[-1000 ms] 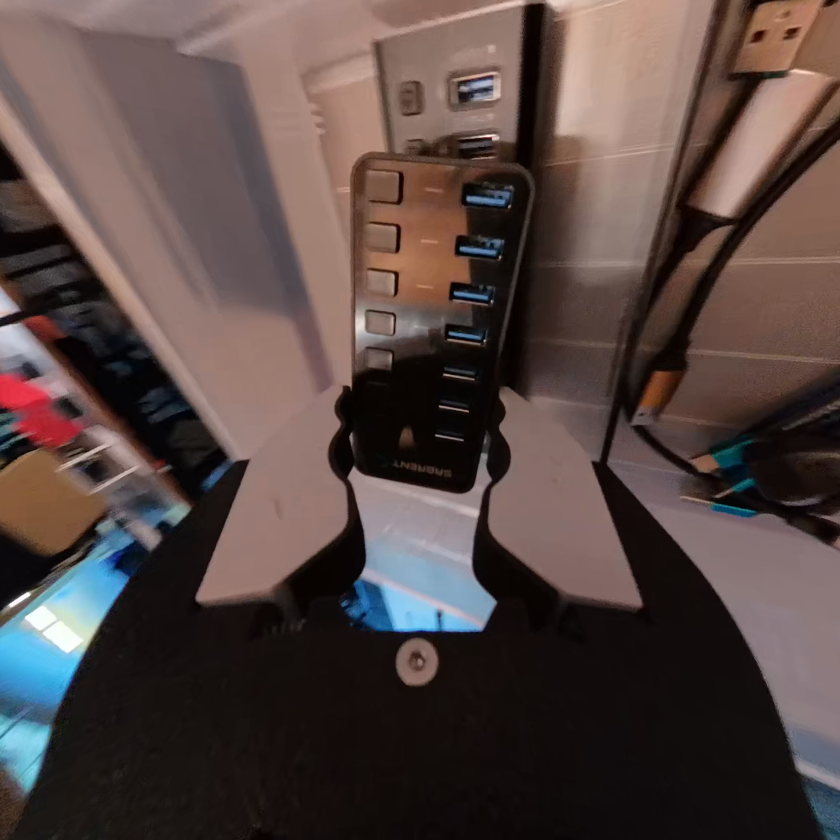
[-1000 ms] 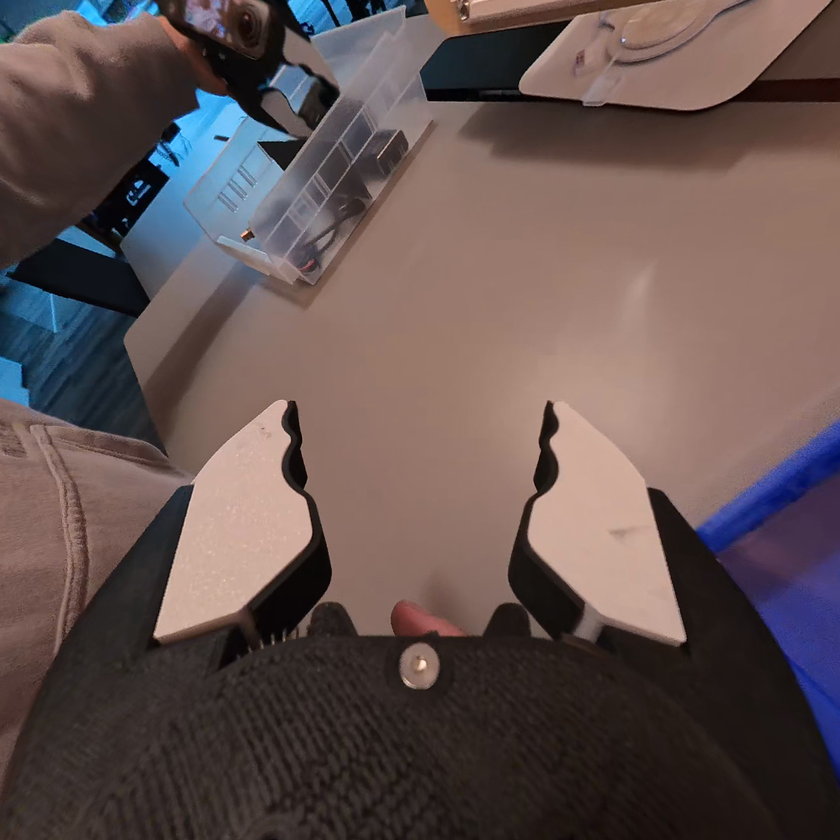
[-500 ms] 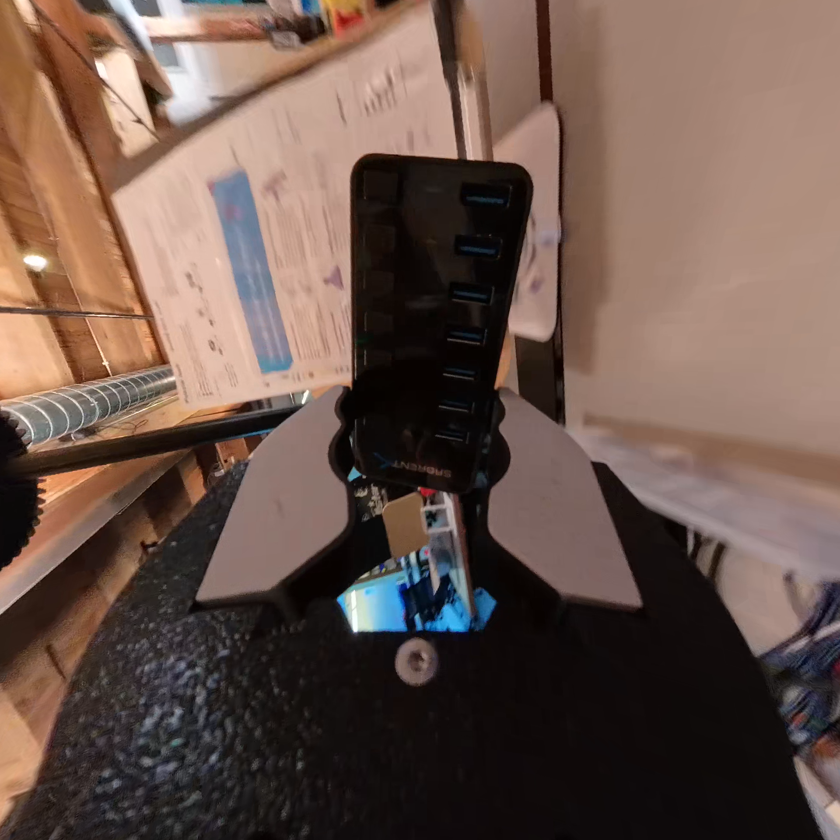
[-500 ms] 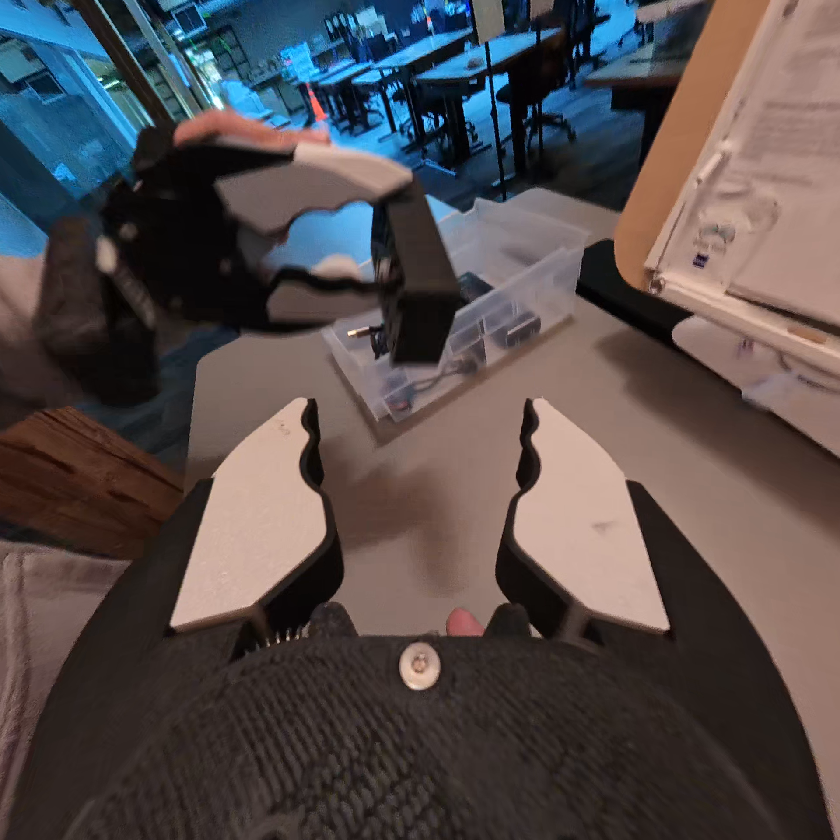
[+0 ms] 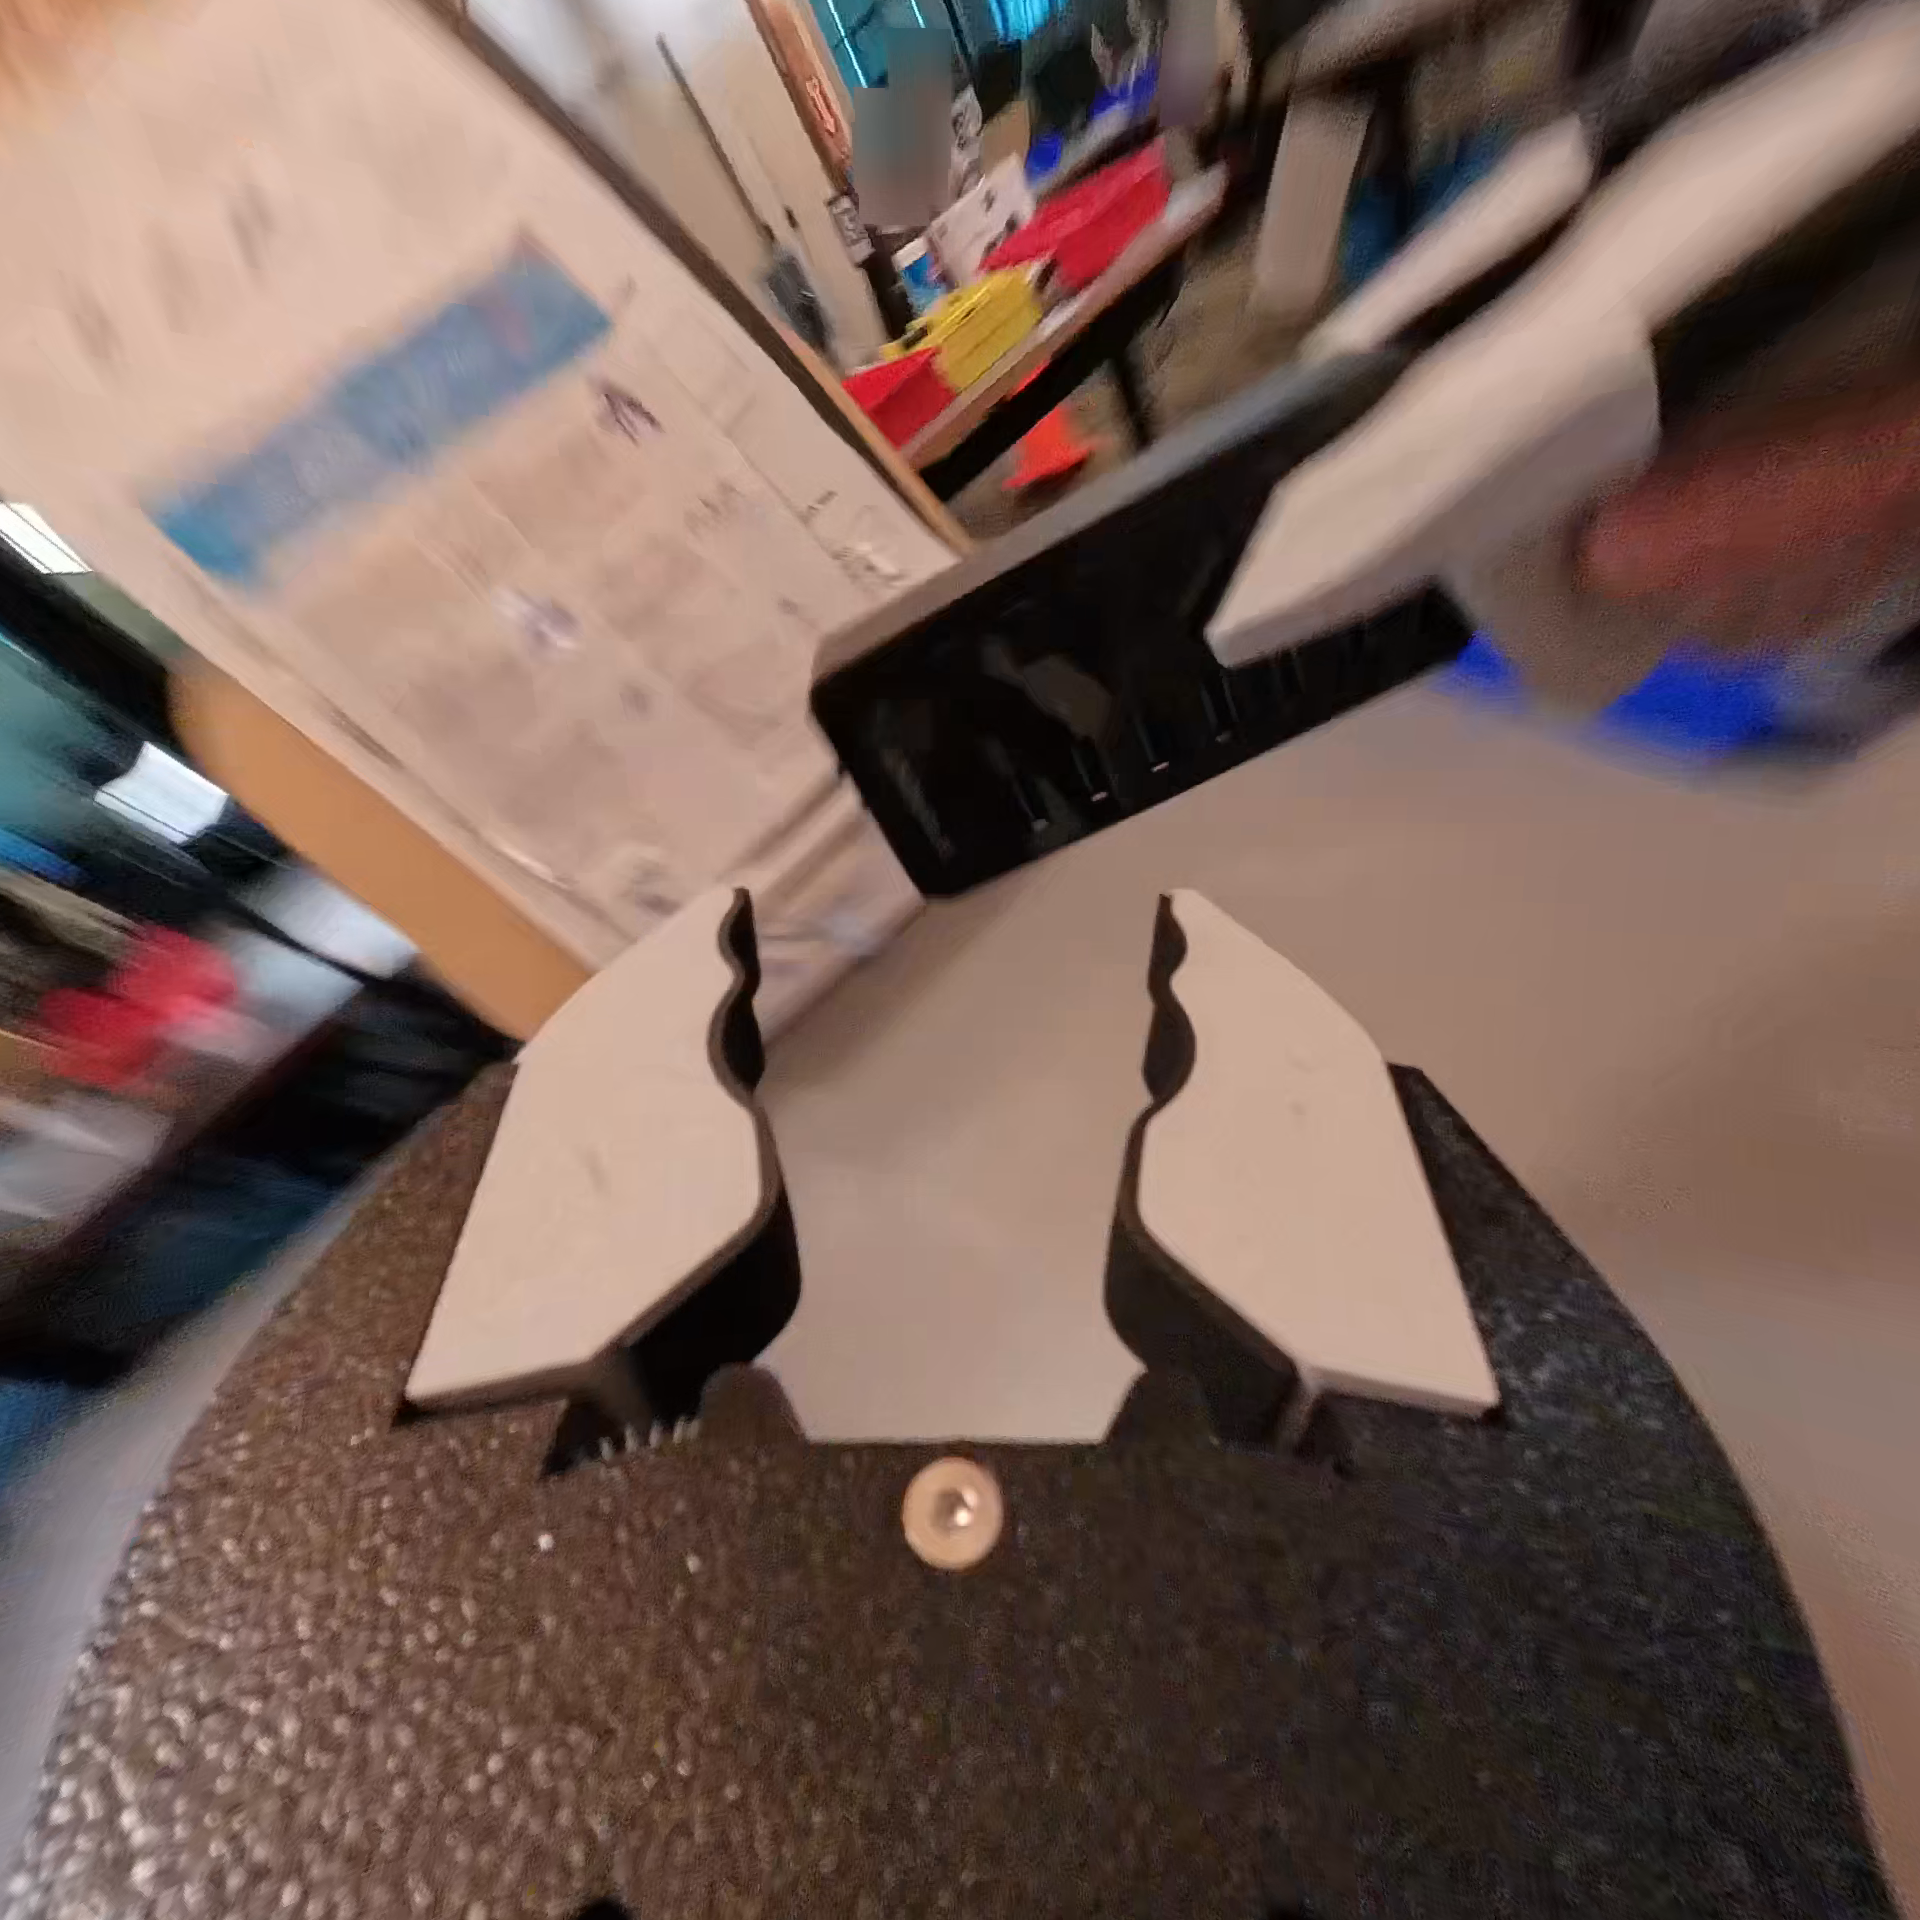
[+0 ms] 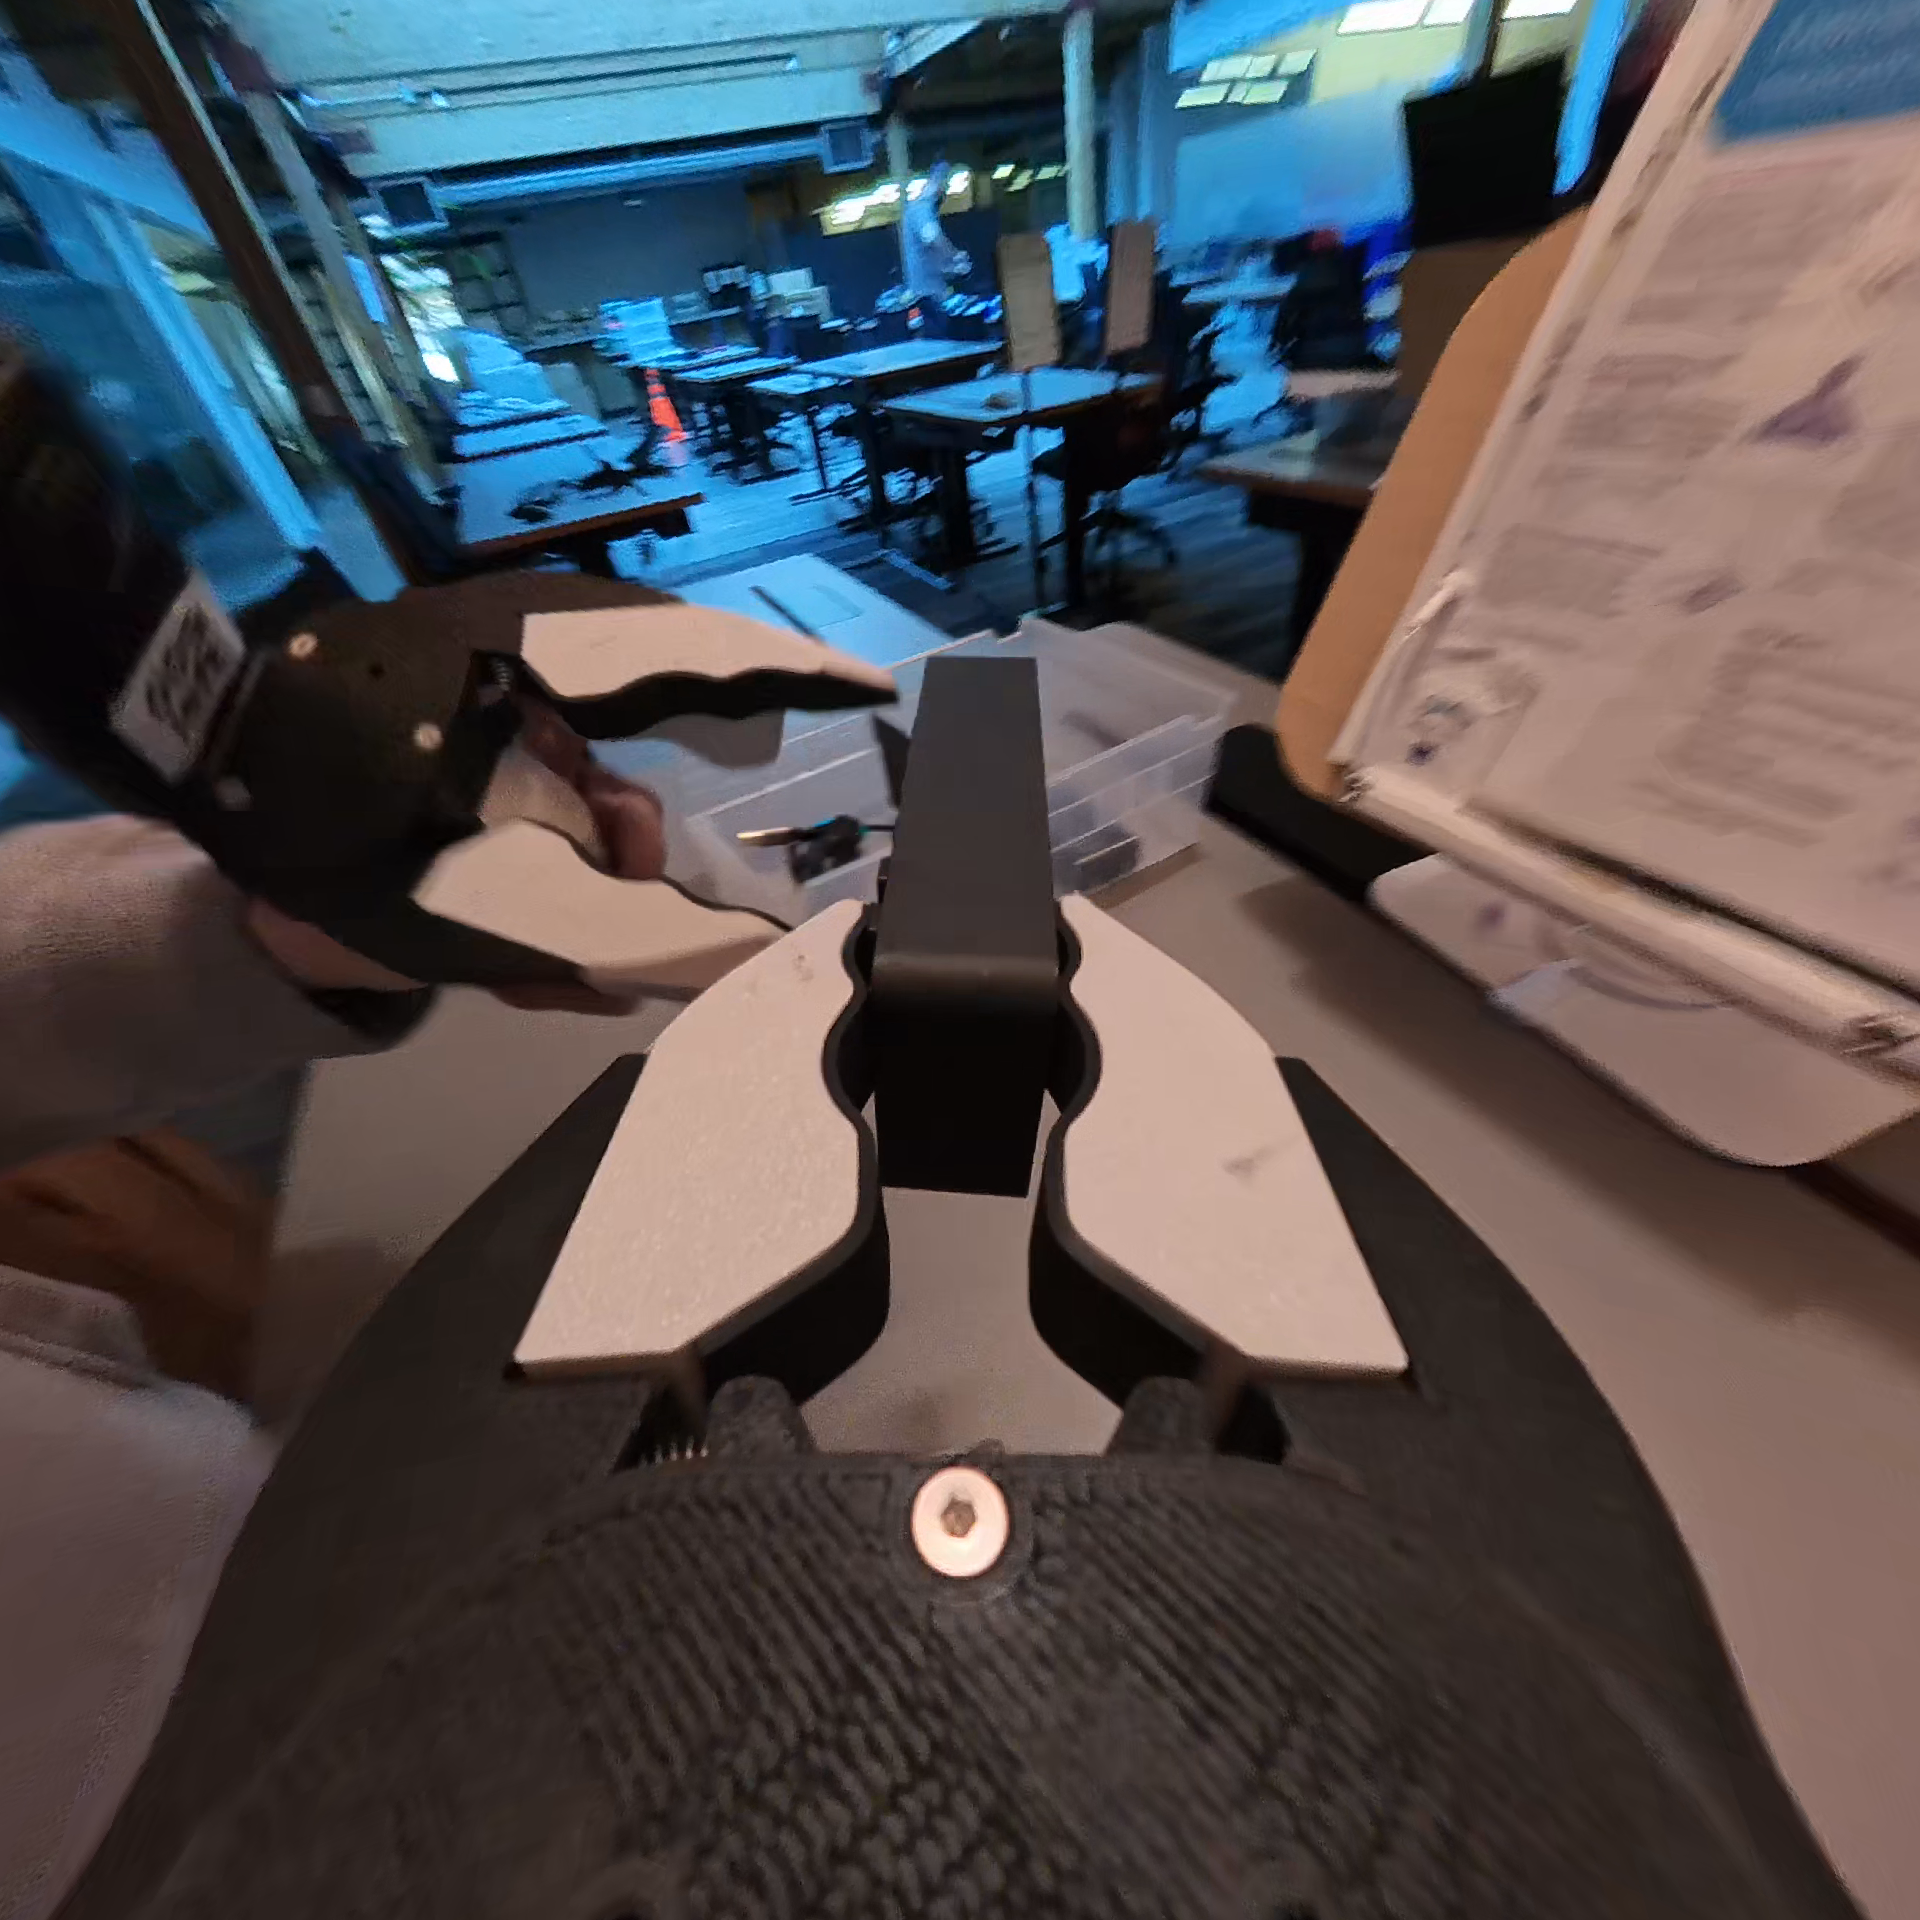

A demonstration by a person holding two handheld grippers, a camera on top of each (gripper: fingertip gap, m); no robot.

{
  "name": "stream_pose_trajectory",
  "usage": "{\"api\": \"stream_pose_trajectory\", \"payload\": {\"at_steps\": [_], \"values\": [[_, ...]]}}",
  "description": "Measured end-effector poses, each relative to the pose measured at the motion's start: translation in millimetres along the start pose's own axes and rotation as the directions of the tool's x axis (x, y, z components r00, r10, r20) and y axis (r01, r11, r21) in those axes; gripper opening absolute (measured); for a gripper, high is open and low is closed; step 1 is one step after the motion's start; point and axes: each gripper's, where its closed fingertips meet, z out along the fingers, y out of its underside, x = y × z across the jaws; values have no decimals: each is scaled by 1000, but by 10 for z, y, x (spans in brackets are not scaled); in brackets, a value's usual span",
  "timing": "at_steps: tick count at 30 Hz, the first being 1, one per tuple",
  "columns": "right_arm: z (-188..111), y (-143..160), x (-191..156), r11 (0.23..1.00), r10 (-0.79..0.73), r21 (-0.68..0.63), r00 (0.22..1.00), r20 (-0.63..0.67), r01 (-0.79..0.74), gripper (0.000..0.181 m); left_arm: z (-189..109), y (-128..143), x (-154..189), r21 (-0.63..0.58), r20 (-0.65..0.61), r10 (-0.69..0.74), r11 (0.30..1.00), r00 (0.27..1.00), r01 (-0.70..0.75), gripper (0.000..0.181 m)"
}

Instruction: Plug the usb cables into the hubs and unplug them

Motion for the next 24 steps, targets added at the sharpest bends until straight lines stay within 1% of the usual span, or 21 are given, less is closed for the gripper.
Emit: {"api": "stream_pose_trajectory", "payload": {"at_steps": [1, 2, 3, 4, 5, 6, 7, 8, 10, 11, 12, 13, 14, 17, 18, 20, 21, 22, 23, 24], "values": [[-77, -35, 28, 997, -71, 8, 996, -45, 71, 29, -7, -27, 88, 14, -88, -262, 964, 961, 264, 78], [-141, -60, 54, 991, -130, 5, 987, -95, 131, 29, -8, -65, 194, -5, -193, -496, 863, 847, 505, 84], [-188, -84, 44, 982, -185, 5, 975, -124, 188, 29, -4, -122, 304, -53, -303, -672, 720, 676, 692, 88], [-219, -97, 2, 971, -237, 9, 962, -134, 241, 29, 2, -181, 387, -118, -391, -782, 566, 486, 816, 90], [-239, -94, -32, 959, -280, 3, 948, -152, 284, 29, 18, -230, 436, -183, -450, -838, 424, 308, 887, 96], [-250, -70, -63, 945, -325, -13, 930, -170, 328, 29, 36, -266, 468, -244, -489, -857, 311, 161, 918, 99], [-246, -22, -116, 925, -378, -39, 911, -162, 377, 29, 56, -285, 491, -297, -507, -860, 228, 49, 927, 98], [-237, 42, -164, 906, -424, -72, 893, -149, 418, 29, 68, -311, 498, -332, -522, -852, 164, -36, 929, 99], [-224, 154, -224, 879, -475, -123, 868, -143, 461, 29, 77, -355, 504, -392, -534, -829, 69, -166, 917, 92], [-219, 209, -271, 871, -488, -136, 865, -119, 472, 29, 93, -335, 526, -427, -518, -831, 45, -203, 903, 86], [-232, 227, -278, 870, -490, -140, 861, -134, 473, 29, 101, -309, 538, -447, -512, -829, 33, -225, 894, 75], [-253, 209, -299, 872, -488, -118, 860, -146, 475, 29, 96, -298, 550, -460, -517, -821, 29, -242, 887, 58], [-267, 222, -306, 873, -486, -118, 861, -146, 473, 29, 93, -287, 572, -469, -519, -819, 35, -244, 882, 58], [-287, 294, -319, 867, -496, -127, 858, -132, 482, 30, 87, -265, 598, -447, -539, -825, 111, -168, 888, 58], [-286, 323, -341, 877, -476, -126, 872, -110, 463, 34, 83, -267, 593, -424, -551, -827, 163, -112, 891, 58], [-297, 351, -380, 909, -409, -119, 910, -64, 400, 41, 66, -296, 555, -358, -585, -810, 306, 44, 882, 58], [-311, 342, -389, 924, -372, -109, 927, -48, 366, 51, 53, -315, 534, -319, -601, -787, 398, 141, 860, 58], [-327, 338, -381, 939, -331, -109, 943, -35, 326, 59, 45, -321, 514, -276, -609, -751, 503, 256, 819, 58], [-338, 354, -375, 953, -281, -121, 960, -10, 278, 68, 40, -314, 498, -238, -608, -702, 607, 371, 758, 58], [-335, 381, -374, 965, -222, -135, 975, 22, 223, 77, 29, -315, 493, -207, -613, -640, 697, 464, 687, 58]]}}
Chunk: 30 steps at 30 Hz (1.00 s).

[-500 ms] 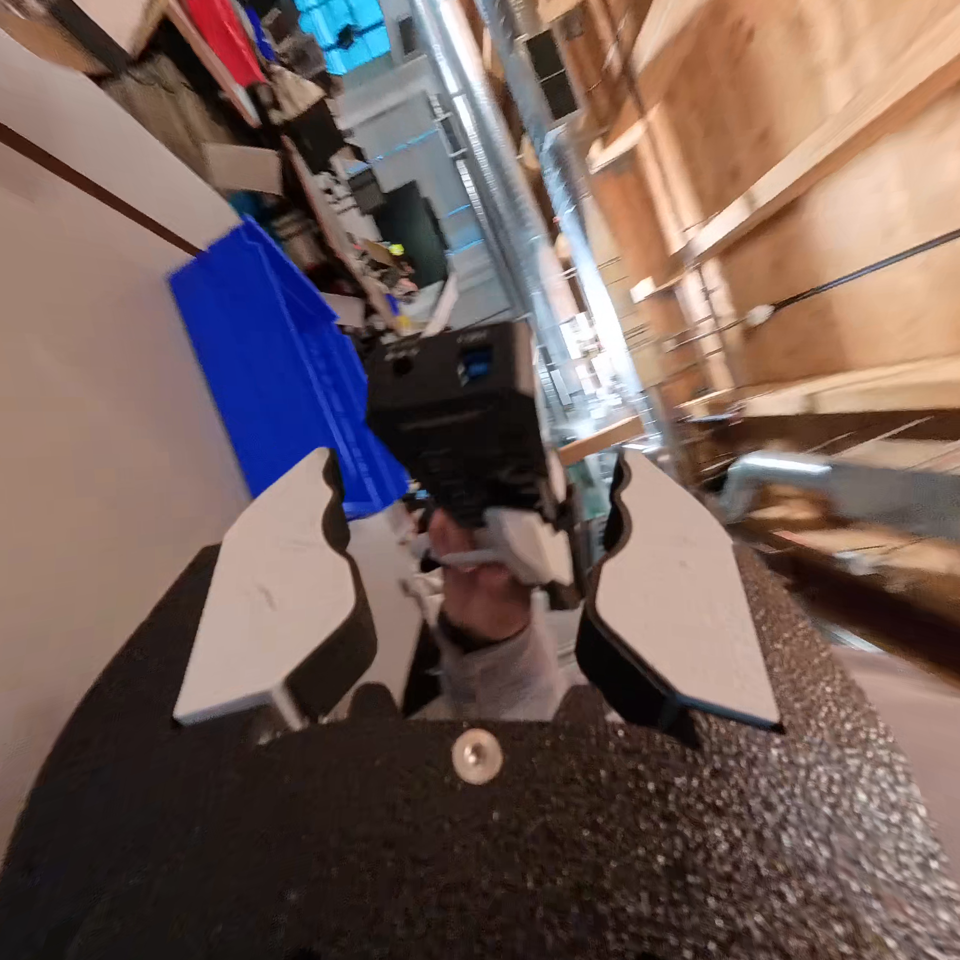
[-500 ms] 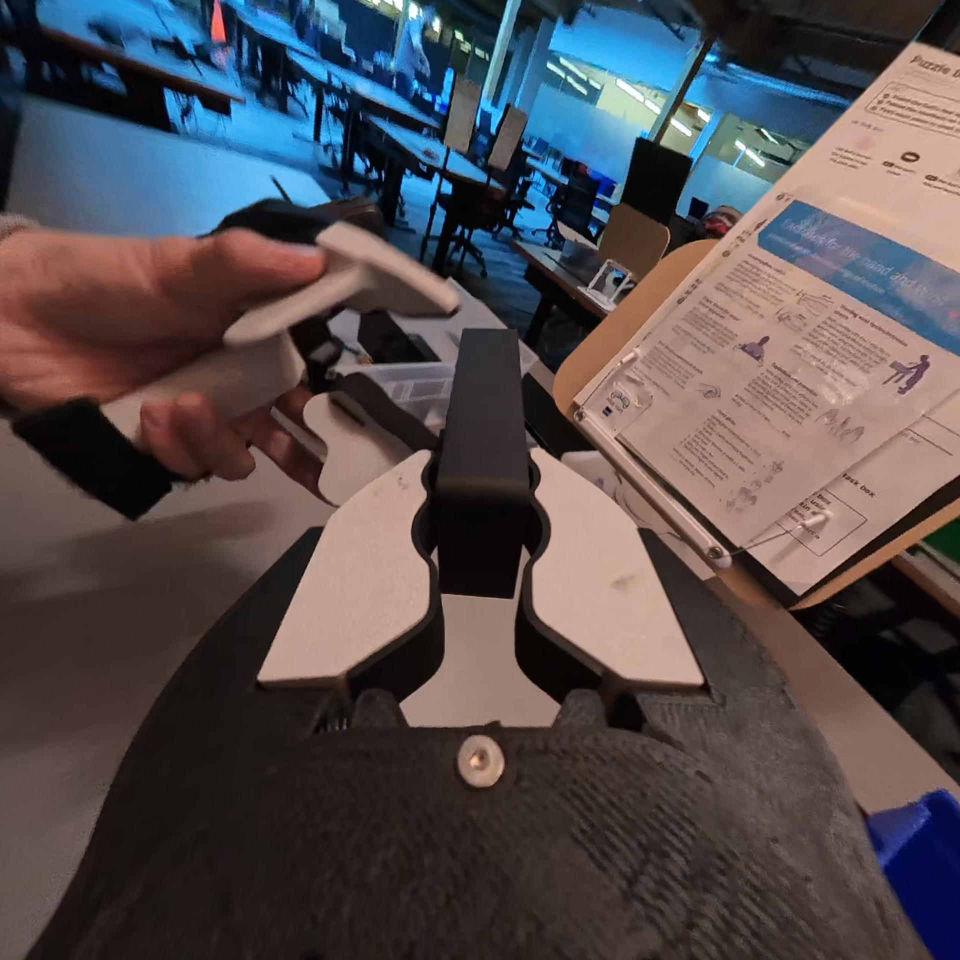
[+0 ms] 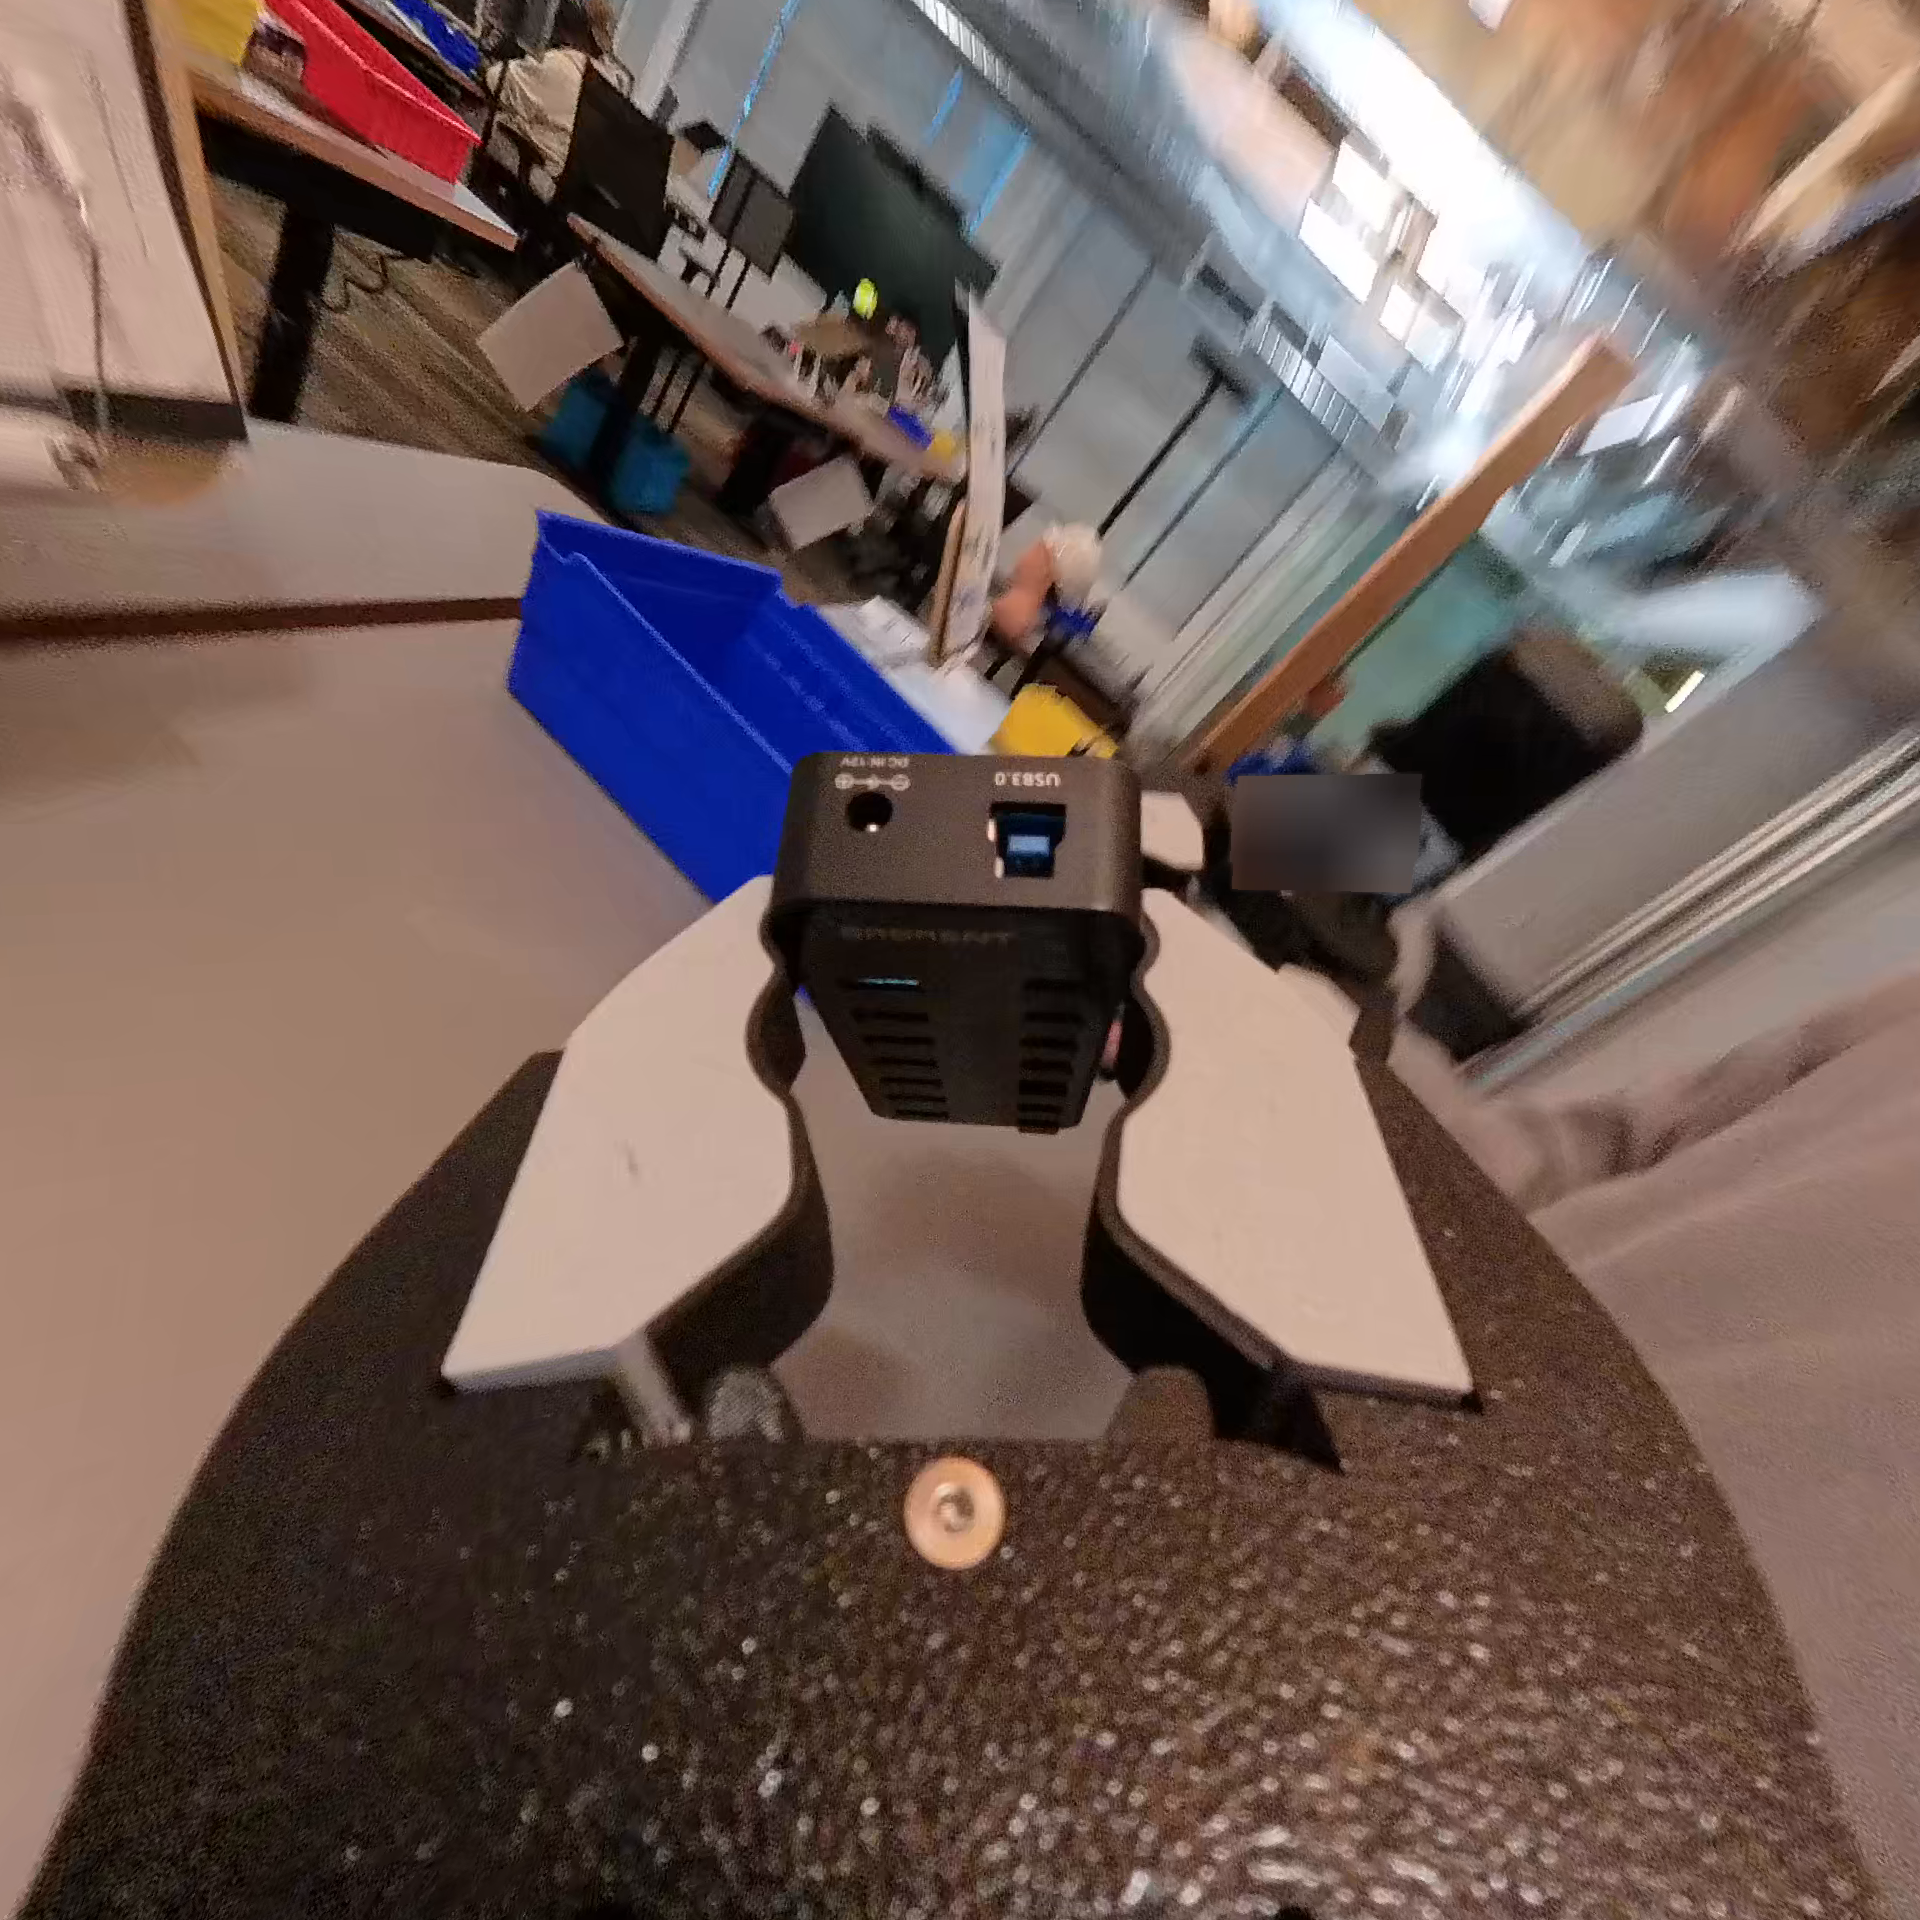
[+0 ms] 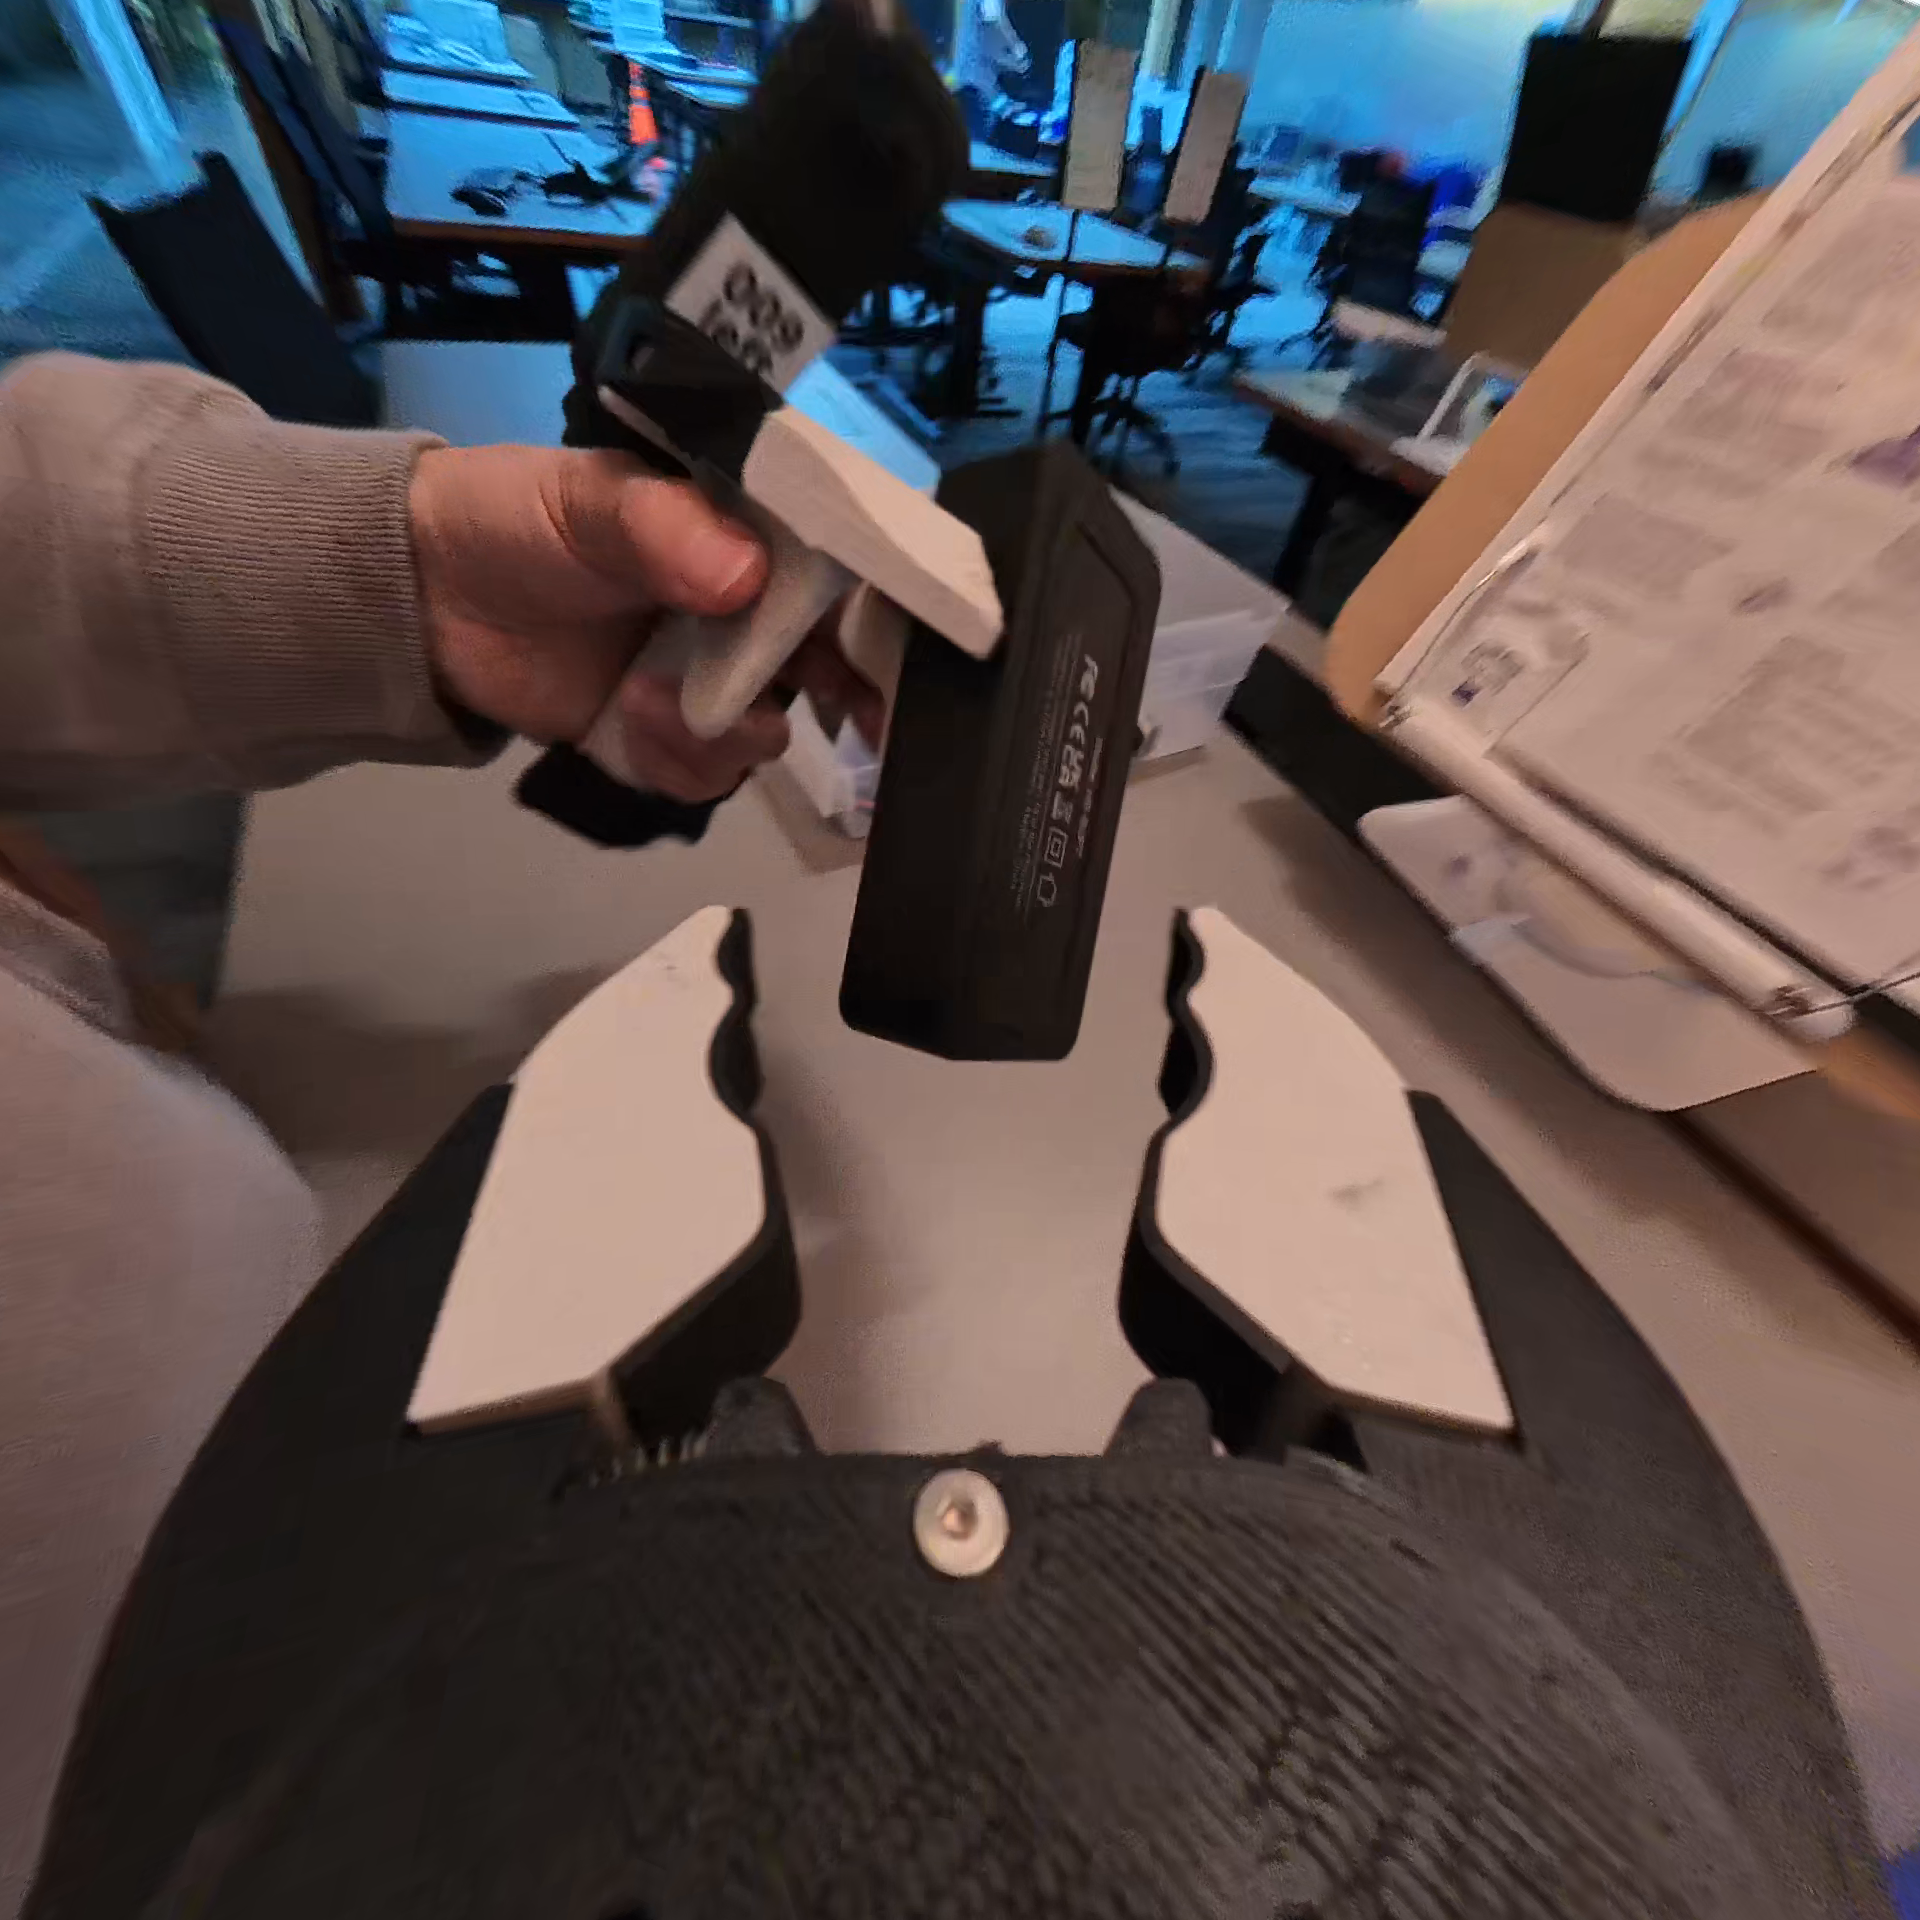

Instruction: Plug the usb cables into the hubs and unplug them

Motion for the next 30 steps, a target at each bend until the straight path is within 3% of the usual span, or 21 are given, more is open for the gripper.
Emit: {"api": "stream_pose_trajectory", "payload": {"at_steps": [2, 5, 12, 15, 22, 30], "values": [[57, 68, -51, 992, 121, -34, 987, 104, -118, 94, 4, -2, 76, -73, -14, 184, 980, 983, -184, 58], [196, 142, -168, 969, 247, -90, 939, 240, -232, 113, 55, 96, 196, -191, -90, 335, 918, 938, -347, 58], [357, 63, -322, 963, 263, -55, 888, 376, -262, 94, 134, 305, 312, -282, -203, 445, 827, 872, -487, 58], [327, 32, -329, 957, 271, -20, 872, 408, -288, 73, 131, 360, 332, -287, -229, 442, 821, 867, -494, 57], [297, 54, -342, 956, 268, 0, 872, 409, -294, 71, 137, 407, 359, -337, -214, 411, 820, 886, -462, 58], [252, 78, -376, 960, 249, 9, 867, 431, -280, 70, 70, 392, 378, -392, -213, 498, 745, 841, -540, 59]]}}
